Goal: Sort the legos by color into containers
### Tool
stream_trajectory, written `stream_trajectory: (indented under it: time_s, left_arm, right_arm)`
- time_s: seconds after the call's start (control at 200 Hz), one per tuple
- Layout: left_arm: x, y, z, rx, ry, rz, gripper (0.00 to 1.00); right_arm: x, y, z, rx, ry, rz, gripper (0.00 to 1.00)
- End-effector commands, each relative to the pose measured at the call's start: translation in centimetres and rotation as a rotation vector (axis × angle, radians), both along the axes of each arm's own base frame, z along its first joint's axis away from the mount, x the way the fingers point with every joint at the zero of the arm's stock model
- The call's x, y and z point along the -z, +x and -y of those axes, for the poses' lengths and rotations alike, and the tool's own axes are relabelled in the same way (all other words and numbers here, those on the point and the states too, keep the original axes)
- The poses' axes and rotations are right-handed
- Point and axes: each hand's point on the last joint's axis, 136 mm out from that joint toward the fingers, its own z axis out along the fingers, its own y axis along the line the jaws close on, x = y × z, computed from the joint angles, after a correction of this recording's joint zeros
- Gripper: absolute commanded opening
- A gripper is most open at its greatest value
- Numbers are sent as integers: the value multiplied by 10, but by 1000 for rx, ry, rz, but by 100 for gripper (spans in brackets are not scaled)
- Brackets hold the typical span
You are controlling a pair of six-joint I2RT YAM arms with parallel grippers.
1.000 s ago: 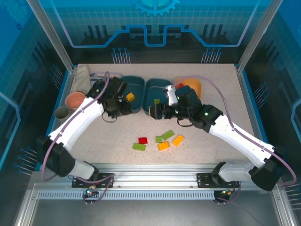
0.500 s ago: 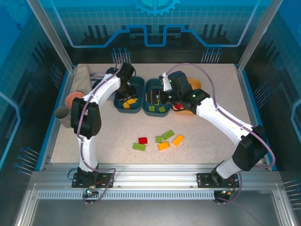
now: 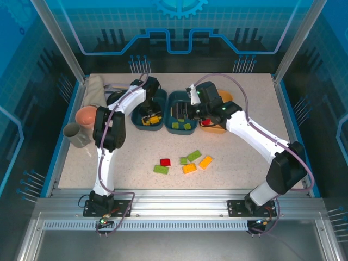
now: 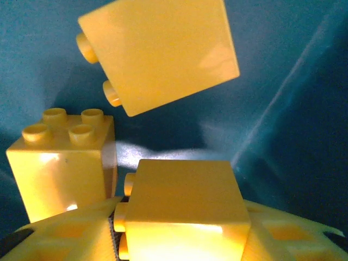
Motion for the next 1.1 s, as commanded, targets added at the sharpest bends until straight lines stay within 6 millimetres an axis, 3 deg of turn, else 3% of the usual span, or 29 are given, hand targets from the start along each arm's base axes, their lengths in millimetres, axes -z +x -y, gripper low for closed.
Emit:
stream_trajectory:
  time_s: [0.0,0.195,0.315,0.425,0.545,0.69,0.85,0.965,1.095]
  left_arm:
    - [-18,2,-3,-13,-11,15,58]
    - [-56,6,-3,-15,-28,92,66]
    - [-91,2,-3,-20,-33,165,69]
    - [-126,-19,2,1,-56,253,72]
    - [-154,-58,21,69,-129,374,77]
    - [-168,-120,42,132,-265,499,82]
    - [-158,-180,40,115,-361,522,85]
    - [-153,-204,34,127,-368,511,85]
    - [-158,-215,32,154,-391,536,86]
  right_arm:
    - [20,-4,8,9,-54,-50,75]
    - [47,-22,38,78,-190,-111,75]
    - [69,-40,64,203,-279,-205,73]
    - [92,-60,77,328,-341,-316,70]
    - [111,-77,71,432,-364,-416,65]
    - [131,-90,68,562,-406,-529,61]
    - [152,-97,70,692,-397,-636,60]
    - [166,-98,70,745,-366,-677,60]
    - [176,-94,65,775,-333,-711,61]
